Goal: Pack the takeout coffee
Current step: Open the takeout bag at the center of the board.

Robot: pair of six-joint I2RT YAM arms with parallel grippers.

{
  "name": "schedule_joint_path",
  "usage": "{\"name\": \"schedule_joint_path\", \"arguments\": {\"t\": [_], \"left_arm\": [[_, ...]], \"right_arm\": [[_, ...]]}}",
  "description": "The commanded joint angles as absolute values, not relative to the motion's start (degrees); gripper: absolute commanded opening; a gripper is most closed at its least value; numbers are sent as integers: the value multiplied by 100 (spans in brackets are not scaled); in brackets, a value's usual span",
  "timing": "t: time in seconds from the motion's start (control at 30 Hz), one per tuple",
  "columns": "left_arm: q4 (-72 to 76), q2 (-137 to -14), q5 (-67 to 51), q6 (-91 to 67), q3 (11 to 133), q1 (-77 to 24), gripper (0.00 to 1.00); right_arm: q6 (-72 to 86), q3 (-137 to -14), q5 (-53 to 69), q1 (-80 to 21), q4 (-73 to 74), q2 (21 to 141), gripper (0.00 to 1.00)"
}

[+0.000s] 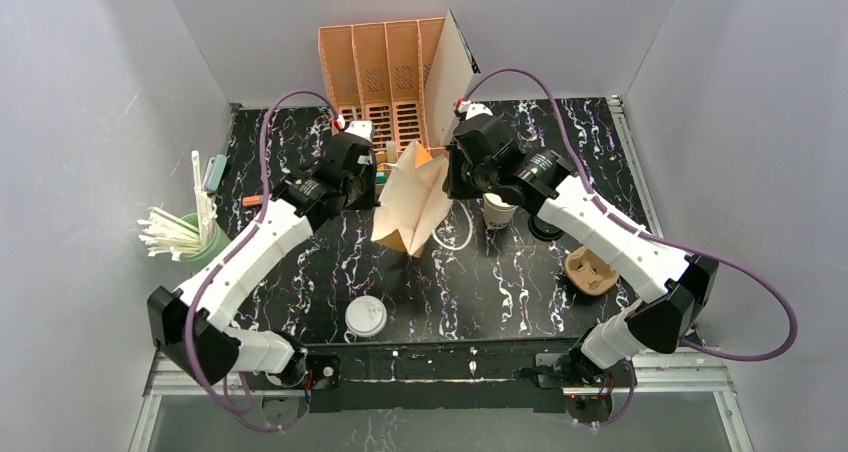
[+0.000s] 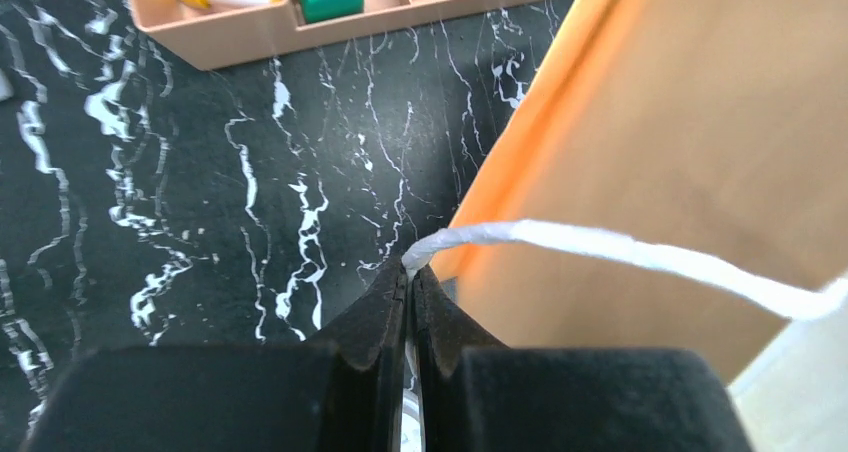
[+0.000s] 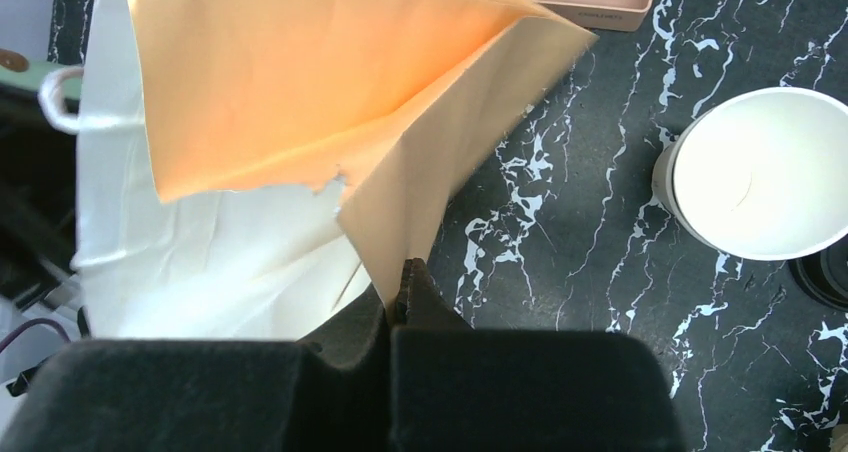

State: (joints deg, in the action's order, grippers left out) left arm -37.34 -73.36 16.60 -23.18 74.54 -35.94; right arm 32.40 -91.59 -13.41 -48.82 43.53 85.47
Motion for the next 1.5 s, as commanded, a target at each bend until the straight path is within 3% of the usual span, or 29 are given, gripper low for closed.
{"name": "schedule_joint_path", "arguments": {"t": [0.0, 0.07, 0.33, 0.43, 0.53, 0.77, 0.8, 0.93, 1.0, 1.2, 1.47], "left_arm": [[-3466, -7668, 298, -2337, 7289, -3063, 1], [-3454, -7735, 110, -2359, 7267, -2904, 8], [-3532, -7311, -262, -2154, 7604, -2839, 68], [-3773, -7129, -253, -2057, 7911, -2839, 80], [-4187, -7007, -143, -1978, 8365, -2839, 84], [-4422, -6798, -1099, -2116, 8955, -2839, 85], [-4332, -6768, -1288, -2201, 8955, -2839, 79], [-4011, -6811, -2114, -2578, 8906, -2845, 38], [-3934, -6854, -2297, -2704, 8948, -2854, 26], [-3379, -6850, -2412, -3212, 9121, -3237, 24], [-3690, -7366, -817, -3234, 9410, -4807, 26]], "right_arm": [[3121, -9196, -1305, -4868, 4265, 8367, 1], [3105, -9226, -1327, -4869, 4292, 8373, 1], [3026, -9357, -1479, -4868, 4404, 8511, 1], [3015, -9448, -1539, -4867, 4467, 8638, 1], [2999, -9495, -1602, -4869, 4470, 8747, 1], [2959, -9707, -1606, -4863, 4509, 8965, 1], [2954, -9726, -1606, -4861, 4516, 8984, 1], [2978, -9782, -1602, -4860, 4536, 9048, 1], [3001, -9790, -1592, -4858, 4527, 9074, 1], [3031, -9825, -1553, -4855, 4527, 9129, 1], [3097, -9901, -1583, -4860, 4571, 9201, 1]]}}
